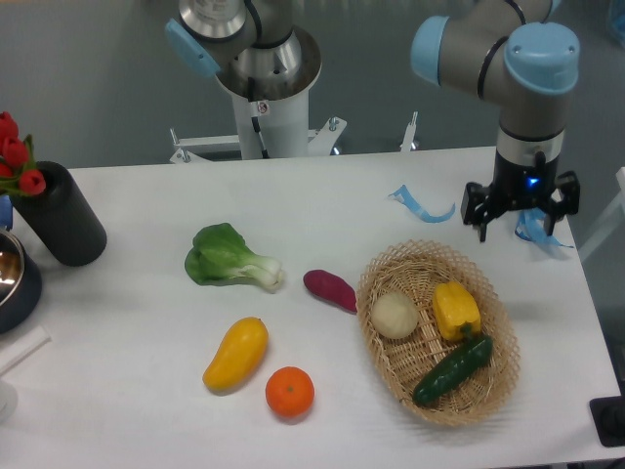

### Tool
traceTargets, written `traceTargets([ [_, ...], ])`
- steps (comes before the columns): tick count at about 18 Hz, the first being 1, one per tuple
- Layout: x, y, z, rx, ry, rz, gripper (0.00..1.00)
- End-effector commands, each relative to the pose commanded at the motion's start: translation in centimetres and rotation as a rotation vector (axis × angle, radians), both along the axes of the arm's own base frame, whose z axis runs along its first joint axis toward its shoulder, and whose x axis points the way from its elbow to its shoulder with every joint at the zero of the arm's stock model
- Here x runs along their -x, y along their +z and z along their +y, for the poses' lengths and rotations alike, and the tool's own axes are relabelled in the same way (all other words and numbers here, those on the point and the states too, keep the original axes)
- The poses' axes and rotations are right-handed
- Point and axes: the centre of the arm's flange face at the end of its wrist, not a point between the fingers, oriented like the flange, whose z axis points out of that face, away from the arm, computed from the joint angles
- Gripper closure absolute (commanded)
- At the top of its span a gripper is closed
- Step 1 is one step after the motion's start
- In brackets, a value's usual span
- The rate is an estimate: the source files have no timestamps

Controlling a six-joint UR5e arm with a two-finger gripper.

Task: Pick up the yellow pepper from the basket
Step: 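Move the open gripper down over the yellow bell pepper in the basket, then close the gripper around the yellow bell pepper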

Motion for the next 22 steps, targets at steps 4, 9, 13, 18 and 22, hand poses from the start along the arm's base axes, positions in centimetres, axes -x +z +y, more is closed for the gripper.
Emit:
traceTargets([
  [4,0.7,-2.5,0.7,0.012,-0.009,-0.033,0.0],
  [9,1.0,-5.0,1.1,0.015,-0.017,-0.029,0.0],
  [13,1.2,-7.0,2.7,0.014,-0.04,-0.026,0.0],
  [18,0.6,-9.7,4.2,0.028,-0.066,-0.05,0.0],
  [22,0.6,-10.2,4.0,0.054,-0.062,-0.049,0.0],
])
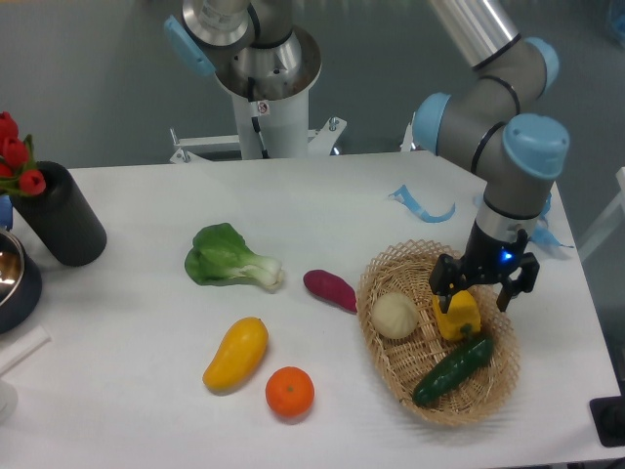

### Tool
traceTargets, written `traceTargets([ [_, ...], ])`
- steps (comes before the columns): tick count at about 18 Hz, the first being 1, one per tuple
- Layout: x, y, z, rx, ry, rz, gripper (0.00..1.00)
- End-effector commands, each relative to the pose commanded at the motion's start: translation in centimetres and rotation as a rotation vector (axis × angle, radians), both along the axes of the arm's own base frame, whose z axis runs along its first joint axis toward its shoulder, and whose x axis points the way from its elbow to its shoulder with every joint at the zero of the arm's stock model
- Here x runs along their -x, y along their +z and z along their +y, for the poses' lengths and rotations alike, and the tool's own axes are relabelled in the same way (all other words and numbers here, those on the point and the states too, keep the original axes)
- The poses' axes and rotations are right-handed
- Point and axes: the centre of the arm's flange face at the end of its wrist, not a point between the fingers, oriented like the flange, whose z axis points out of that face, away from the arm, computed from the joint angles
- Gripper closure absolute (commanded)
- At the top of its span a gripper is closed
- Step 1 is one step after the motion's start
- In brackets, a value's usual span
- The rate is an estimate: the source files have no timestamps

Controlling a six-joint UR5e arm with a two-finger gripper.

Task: Pick up the yellow pepper from the basket
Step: 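Close the gripper around the yellow bell pepper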

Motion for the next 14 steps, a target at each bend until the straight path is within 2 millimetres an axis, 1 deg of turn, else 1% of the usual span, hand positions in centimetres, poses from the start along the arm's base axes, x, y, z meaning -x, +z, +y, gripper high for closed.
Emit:
traceTargets([
  [3,-0.2,-0.6,-0.4,0.029,0.001,-0.001,0.0],
  [14,-0.9,-2.9,-0.6,0.045,-0.004,-0.038,0.0],
])
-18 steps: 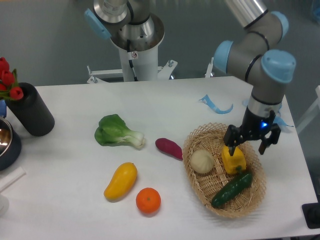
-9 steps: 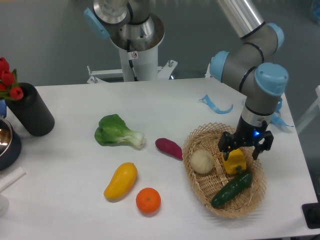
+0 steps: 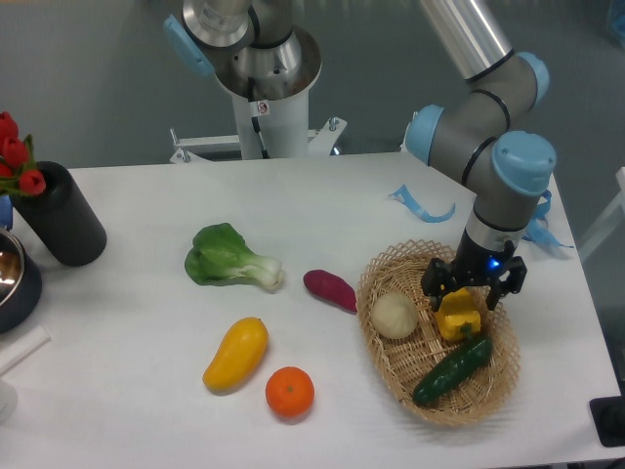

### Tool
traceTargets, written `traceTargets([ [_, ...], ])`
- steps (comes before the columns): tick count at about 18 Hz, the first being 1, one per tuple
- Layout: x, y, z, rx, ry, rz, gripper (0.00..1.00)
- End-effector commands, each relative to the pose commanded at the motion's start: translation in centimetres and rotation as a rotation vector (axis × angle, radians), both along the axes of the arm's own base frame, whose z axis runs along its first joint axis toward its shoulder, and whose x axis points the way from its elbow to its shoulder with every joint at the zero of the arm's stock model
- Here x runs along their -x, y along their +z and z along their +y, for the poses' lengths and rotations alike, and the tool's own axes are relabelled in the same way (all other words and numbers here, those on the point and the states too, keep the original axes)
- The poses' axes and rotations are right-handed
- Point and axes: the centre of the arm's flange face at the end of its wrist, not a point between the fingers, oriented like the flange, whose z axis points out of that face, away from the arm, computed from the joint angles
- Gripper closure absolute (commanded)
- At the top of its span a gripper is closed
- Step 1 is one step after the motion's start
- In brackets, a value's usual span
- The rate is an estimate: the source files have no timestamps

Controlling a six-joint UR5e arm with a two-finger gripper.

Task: Pick up the yellow pepper from the basket
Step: 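Close the gripper around the yellow bell pepper, then lift the yellow bell pepper up and out of the wicker basket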

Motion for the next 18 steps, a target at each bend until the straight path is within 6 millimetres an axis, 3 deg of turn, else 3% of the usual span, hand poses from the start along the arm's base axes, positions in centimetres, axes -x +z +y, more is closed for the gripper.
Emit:
traceTargets([
  [3,0.1,0.0,0.0,0.001,-0.001,0.002,0.01],
  [10,0.0,-0.1,0.1,0.002,-0.003,0.001,0.43],
  [13,0.0,0.1,0.1,0.0,-0.003,0.004,0.52],
  [16,0.2,1.5,0.3,-0.008,-0.009,0.028,0.56],
  [18,-0.1,4.1,0.2,-0.02,-0.023,0.07,0.56],
])
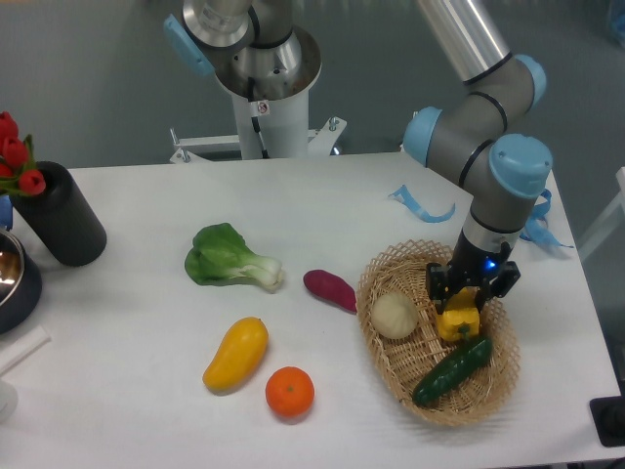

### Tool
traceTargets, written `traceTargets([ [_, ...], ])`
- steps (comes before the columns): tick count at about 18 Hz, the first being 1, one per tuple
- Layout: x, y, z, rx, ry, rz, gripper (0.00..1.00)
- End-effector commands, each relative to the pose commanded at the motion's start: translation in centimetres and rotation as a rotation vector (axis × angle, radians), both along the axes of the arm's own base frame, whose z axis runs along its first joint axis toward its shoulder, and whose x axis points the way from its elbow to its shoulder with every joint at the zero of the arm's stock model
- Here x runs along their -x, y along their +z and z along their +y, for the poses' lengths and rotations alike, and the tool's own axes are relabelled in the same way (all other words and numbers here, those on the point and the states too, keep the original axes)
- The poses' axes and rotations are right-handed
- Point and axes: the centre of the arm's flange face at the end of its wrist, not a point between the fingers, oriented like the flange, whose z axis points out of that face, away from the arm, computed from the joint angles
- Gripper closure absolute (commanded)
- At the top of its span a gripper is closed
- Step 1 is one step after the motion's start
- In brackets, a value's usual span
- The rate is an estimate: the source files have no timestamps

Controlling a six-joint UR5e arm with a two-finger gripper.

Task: Pick up the yellow pepper from the basket
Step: 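Lift the yellow bell pepper up and out of the wicker basket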

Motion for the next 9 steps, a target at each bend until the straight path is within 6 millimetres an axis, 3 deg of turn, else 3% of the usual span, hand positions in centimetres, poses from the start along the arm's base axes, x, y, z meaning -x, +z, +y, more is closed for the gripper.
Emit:
traceTargets([
  [4,-0.9,4.6,-0.4,-0.015,-0.054,0.086,0.56],
  [6,-0.9,7.9,-0.7,-0.026,-0.107,0.159,0.56],
  [9,-1.2,9.7,-1.2,-0.015,-0.2,0.22,0.56],
])
